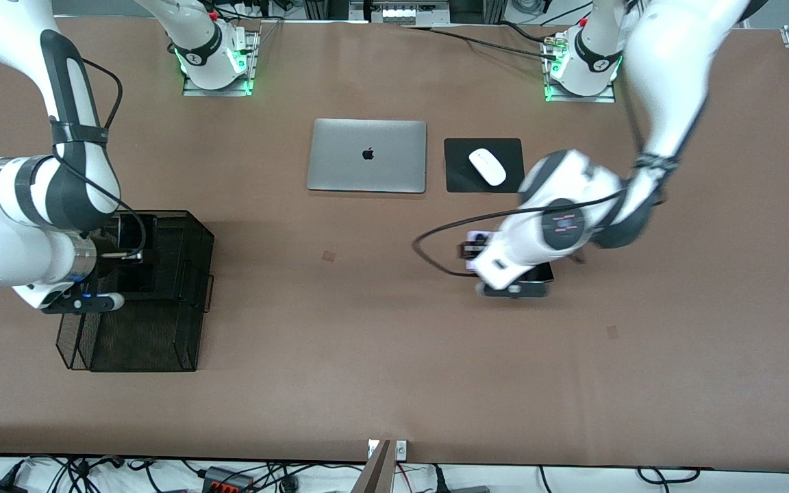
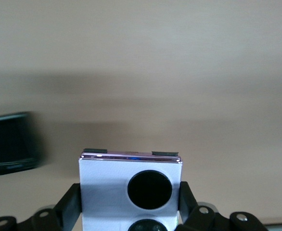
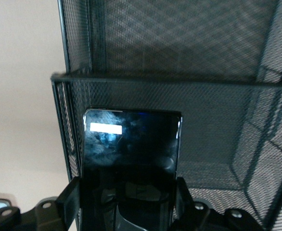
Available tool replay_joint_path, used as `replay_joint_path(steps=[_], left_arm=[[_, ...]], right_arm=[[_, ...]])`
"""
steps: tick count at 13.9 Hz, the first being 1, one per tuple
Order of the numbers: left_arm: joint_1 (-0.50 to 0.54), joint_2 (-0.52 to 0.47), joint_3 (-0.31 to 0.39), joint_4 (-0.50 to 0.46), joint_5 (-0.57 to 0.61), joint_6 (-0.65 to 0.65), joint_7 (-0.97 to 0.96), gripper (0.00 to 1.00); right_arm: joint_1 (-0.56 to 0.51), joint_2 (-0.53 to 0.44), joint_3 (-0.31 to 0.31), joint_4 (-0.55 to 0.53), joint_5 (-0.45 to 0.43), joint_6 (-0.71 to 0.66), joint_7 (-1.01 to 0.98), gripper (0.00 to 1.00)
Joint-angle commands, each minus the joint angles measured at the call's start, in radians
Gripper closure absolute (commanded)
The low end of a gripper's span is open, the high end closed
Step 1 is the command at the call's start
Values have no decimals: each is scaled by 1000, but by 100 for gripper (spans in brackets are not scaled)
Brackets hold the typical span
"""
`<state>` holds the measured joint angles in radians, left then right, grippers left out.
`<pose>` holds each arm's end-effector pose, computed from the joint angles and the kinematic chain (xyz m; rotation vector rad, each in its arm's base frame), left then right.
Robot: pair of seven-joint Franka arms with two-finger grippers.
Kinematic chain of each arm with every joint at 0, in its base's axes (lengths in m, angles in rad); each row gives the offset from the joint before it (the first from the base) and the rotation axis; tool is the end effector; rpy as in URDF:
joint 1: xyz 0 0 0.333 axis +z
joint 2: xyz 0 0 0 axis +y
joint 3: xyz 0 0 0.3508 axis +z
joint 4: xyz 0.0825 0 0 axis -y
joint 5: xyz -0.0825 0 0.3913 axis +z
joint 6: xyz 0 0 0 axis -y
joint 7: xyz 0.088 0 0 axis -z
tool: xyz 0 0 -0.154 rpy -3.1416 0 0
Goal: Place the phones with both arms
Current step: 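Release the tall phone in the organizer while the left gripper sets down the white phone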
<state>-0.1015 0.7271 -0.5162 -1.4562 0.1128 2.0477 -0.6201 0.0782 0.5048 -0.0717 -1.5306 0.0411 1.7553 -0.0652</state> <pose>0.6392 -0.3635 0.2690 2.9605 0.0764 -0.2584 0.6705 0.0157 0.3269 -3.0982 -0.0969 0.4344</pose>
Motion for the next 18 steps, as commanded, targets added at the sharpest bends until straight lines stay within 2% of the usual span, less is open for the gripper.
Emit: replay_joint_path(steps=[1, 4, 6, 7, 8, 9, 10, 13, 15, 16, 17, 18], left_arm=[[-69, 122, 7, 99, -8, 104, -84, 85], [-136, 196, 16, 99, -1, 250, -127, 85], [-170, 222, 34, 99, 1, 287, -135, 85], [-178, 238, 41, 99, -1, 292, -144, 85], [-194, 251, 41, 99, -1, 333, -145, 85], [-207, 255, 42, 97, -1, 389, -147, 85], [-208, 258, 42, 96, 1, 408, -150, 84], [-218, 258, 42, 96, -1, 410, -150, 83], [-224, 262, 42, 94, 1, 411, -139, 82], [-230, 261, 41, 94, 1, 411, -144, 79], [-236, 259, 41, 94, 2, 411, -150, 67], [-236, 258, 42, 89, 8, 413, -144, 1]], right_arm=[[3, -54, 13, -75, -7, -5, -2, 76], [0, -43, 13, -94, -12, 26, -4, 76], [-3, -28, 13, -94, -14, 71, -5, 75], [-5, -19, 13, -94, -14, 98, -7, 72], [-5, -15, 13, -94, -14, 108, -7, 60], [-6, -6, 13, -92, -12, 110, -1, 33], [-11, -3, 13, -89, -12, 110, 4, 0], [-9, -12, 13, -56, -7, 96, 5, 0], [-6, -14, 15, 15, -3, 58, 1, 0], [0, -14, 21, 67, 0, 28, 1, 0], [8, -12, 26, 108, 2, 11, -1, 0], [35, -9, 27, 130, 3, 10, 1, 0]])
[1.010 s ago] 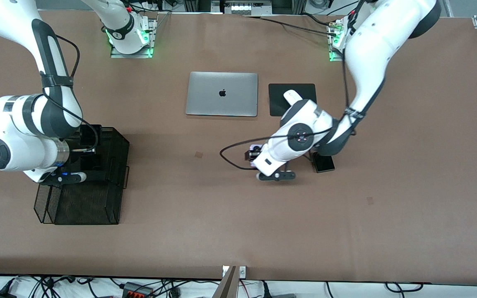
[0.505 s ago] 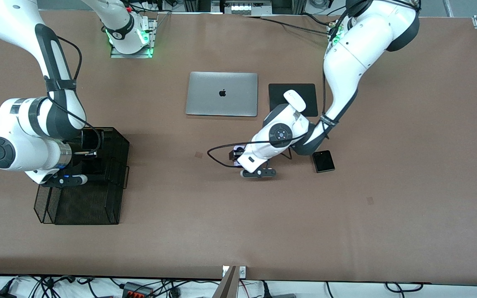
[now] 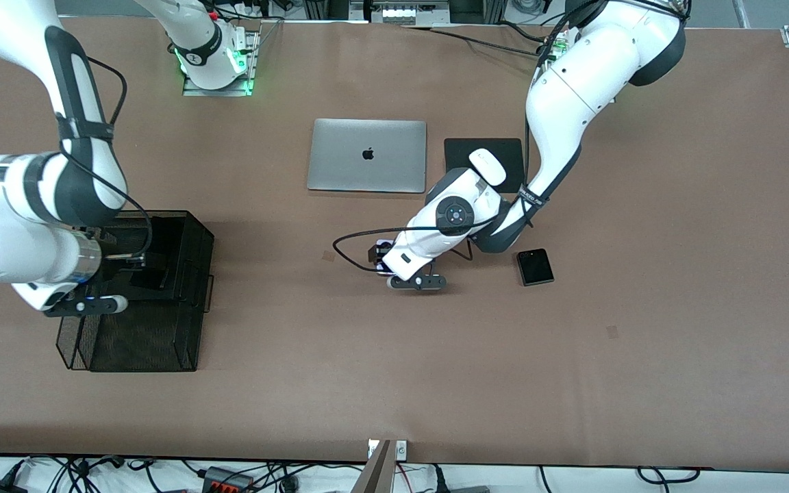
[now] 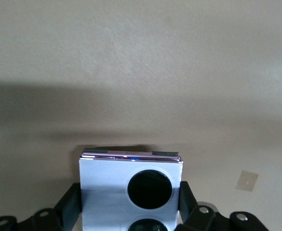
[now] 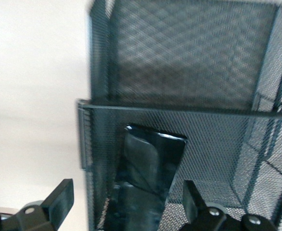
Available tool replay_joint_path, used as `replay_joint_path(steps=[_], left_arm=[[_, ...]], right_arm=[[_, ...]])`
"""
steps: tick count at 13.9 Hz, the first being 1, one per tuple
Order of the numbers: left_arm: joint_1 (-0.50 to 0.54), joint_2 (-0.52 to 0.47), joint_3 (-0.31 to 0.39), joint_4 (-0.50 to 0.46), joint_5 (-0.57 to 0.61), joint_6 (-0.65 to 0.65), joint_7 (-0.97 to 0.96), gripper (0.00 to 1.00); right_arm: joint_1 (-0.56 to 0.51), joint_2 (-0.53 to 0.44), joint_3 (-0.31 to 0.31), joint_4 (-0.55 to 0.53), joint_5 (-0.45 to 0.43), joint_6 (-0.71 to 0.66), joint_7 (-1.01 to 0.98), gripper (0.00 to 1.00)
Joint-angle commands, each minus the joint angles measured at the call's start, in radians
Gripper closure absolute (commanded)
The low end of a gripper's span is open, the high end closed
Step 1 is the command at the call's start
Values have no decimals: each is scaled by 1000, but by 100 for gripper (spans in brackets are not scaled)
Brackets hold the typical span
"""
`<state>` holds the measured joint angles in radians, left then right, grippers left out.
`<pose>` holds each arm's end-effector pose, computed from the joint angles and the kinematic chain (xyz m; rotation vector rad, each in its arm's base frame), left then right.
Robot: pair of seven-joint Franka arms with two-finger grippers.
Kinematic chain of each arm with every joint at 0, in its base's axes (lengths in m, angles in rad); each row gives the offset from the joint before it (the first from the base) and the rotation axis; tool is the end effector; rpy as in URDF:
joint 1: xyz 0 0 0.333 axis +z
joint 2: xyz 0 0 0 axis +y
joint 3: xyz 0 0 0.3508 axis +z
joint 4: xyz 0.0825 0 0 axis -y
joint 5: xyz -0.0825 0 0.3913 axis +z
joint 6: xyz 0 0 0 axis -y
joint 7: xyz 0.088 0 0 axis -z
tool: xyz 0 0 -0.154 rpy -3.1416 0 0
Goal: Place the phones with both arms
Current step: 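Release the tall phone in the organizer while the left gripper sets down the white phone, then grasp the white phone with the right gripper while the left grasps the black flip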
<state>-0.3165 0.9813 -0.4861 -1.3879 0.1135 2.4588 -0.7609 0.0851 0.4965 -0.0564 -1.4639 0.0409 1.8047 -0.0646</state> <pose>0.6045 -0.5044 0.1507 2.7855 0.1480 -0.1071 0.6954 0.0308 0.3645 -3.1150 -0.1332 0.2415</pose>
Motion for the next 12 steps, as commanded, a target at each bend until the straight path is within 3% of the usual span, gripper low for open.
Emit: replay_joint_path(steps=[1, 4, 7, 12], left_arm=[[-23, -1, 12, 20, 9, 0, 5, 0], [-3, -51, 17, 7, 11, -46, 0, 0], [60, -179, 40, 4, 15, -327, 0, 0], [167, -320, 38, 6, 261, -685, 20, 0]], right_arm=[[59, 5, 12, 68, 4, -28, 8, 0], [139, 45, 10, 66, 49, 85, 25, 0], [186, 80, 10, 66, 76, 134, 25, 0], [255, 123, 12, 68, 82, 171, 42, 0]])
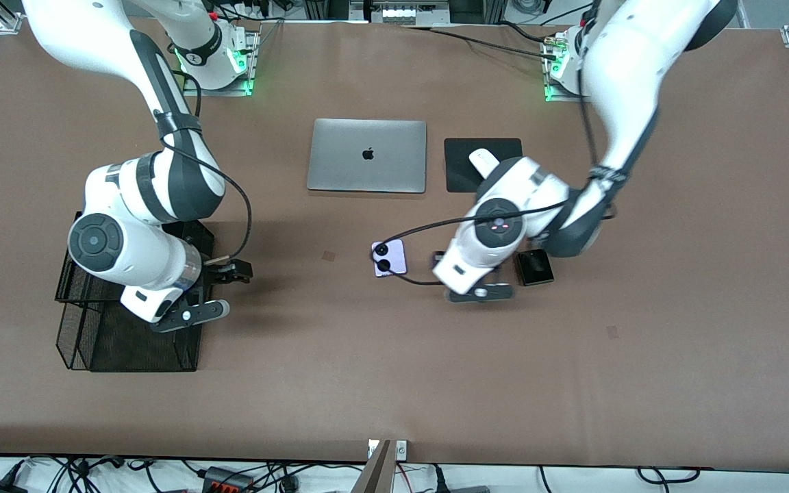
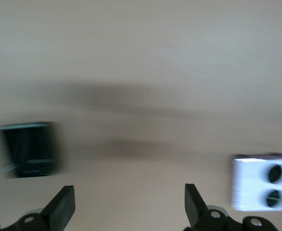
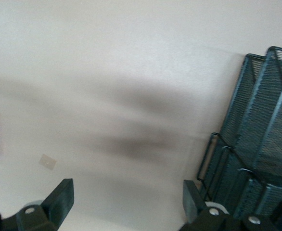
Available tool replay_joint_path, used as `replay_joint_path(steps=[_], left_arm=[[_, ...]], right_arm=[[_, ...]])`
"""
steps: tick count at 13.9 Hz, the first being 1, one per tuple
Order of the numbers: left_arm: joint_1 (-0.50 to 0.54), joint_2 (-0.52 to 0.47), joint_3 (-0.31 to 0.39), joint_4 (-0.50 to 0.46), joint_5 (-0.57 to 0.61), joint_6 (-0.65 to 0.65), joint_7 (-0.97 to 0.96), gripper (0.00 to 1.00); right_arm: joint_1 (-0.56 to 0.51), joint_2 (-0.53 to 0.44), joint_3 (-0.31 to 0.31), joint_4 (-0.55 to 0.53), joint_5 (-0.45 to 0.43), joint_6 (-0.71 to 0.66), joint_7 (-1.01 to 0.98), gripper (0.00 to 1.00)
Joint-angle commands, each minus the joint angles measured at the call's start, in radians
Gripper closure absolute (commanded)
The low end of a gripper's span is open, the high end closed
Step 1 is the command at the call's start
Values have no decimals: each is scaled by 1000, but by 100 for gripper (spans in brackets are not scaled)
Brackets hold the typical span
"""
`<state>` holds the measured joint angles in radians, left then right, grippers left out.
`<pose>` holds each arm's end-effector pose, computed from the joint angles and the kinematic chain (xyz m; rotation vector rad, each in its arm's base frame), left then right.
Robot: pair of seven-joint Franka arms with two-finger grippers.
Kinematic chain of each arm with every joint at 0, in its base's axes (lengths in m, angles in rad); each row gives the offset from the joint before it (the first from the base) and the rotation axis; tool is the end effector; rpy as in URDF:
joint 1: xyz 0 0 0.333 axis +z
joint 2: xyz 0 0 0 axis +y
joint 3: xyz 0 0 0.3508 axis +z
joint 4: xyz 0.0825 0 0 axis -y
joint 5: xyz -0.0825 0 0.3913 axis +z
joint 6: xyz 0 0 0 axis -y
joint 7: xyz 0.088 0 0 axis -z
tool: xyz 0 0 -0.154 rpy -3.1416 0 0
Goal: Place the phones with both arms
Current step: 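Grasp the white phone with the right gripper while the left grasps the black flip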
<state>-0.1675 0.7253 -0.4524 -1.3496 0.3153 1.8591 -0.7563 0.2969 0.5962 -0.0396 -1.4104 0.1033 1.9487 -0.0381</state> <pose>0.6527 -0.3403 0.2888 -3.0467 -0.1578 0.1749 0.7056 0.2025 0.3283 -3.0481 -0.3996 0.0997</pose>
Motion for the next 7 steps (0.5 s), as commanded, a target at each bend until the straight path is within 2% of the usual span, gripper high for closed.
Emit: replay_joint_path(steps=[1, 3, 5, 7], left_arm=[[51, -82, 4, -33, 64, -125, 70, 0], [113, -112, 3, -36, 62, -173, 170, 0], [212, -113, -28, -46, 39, -176, 218, 0], [323, -100, -84, -54, -62, -161, 255, 0]], right_arm=[[83, 39, -5, 15, 32, 64, 26, 0], [169, 80, -5, 18, 39, 158, 134, 0], [258, 134, -6, 30, 38, 271, 242, 0], [312, 195, -8, 73, 35, 318, 315, 0]])
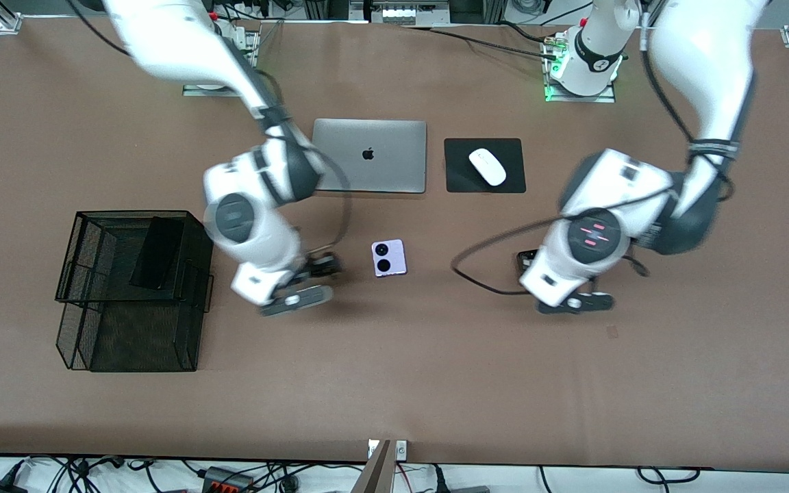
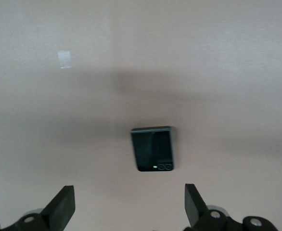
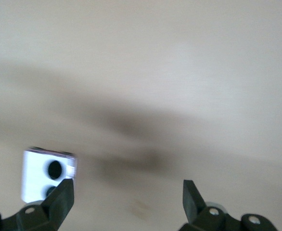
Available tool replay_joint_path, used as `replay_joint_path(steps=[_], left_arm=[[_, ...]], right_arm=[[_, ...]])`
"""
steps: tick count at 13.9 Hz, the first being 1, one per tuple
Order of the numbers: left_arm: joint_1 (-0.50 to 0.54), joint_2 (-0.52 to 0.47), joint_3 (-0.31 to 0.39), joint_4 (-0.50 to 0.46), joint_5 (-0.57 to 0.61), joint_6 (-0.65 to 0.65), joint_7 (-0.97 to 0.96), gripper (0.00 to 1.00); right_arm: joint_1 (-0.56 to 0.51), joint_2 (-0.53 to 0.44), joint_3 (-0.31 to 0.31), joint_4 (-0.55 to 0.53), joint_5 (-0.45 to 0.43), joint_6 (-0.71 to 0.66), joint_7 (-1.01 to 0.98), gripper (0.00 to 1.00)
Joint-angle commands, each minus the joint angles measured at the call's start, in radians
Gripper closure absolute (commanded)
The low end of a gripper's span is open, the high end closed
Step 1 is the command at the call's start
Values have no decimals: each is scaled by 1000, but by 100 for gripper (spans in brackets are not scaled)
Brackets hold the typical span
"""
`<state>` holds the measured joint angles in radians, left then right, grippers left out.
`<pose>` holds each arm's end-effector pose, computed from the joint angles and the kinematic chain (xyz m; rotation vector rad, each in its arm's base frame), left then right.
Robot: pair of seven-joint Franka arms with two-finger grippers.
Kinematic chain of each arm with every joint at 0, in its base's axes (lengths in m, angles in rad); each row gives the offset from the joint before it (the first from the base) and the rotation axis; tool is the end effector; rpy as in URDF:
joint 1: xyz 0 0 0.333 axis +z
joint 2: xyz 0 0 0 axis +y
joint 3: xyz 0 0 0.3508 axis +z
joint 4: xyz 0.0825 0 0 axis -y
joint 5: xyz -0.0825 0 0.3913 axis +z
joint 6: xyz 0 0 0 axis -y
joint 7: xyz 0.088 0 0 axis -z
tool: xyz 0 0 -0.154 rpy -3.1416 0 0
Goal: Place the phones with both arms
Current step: 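Grasp the white phone with the right gripper while the left grasps the black flip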
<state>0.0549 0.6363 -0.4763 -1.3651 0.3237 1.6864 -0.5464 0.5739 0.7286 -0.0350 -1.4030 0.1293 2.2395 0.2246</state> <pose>0.6801 -0.1882 0.3367 -2.9824 -0.1408 0.3034 0.6579 0.4093 0.2584 -2.9989 -0.3764 -0.1057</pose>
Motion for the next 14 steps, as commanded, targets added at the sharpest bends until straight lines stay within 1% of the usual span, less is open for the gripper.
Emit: replay_joint_path(steps=[1, 2, 4, 6, 8, 11, 14], left_arm=[[135, -6, -67, -40, -131, 25, 60, 0], [141, -1, -67, -45, -159, 41, 62, 0], [141, 8, -65, -75, -155, 64, 68, 0], [154, 6, -62, -155, -153, 152, 68, 0], [161, 6, -61, -238, -153, 246, 59, 0], [163, 8, -54, -328, -152, 373, 51, 0], [161, 39, -51, -380, -150, 463, 49, 0]], right_arm=[[55, 90, -13, 84, 7, 43, 70, 0], [73, 116, -14, 97, 4, 63, 74, 0], [109, 162, -19, 119, 3, 91, 78, 0], [136, 193, -23, 136, 1, 100, 128, 0], [150, 204, -23, 144, -11, 98, 143, 0], [168, 221, -23, 144, -13, 98, 144, 0], [173, 233, -23, 144, -16, 98, 144, 0]])
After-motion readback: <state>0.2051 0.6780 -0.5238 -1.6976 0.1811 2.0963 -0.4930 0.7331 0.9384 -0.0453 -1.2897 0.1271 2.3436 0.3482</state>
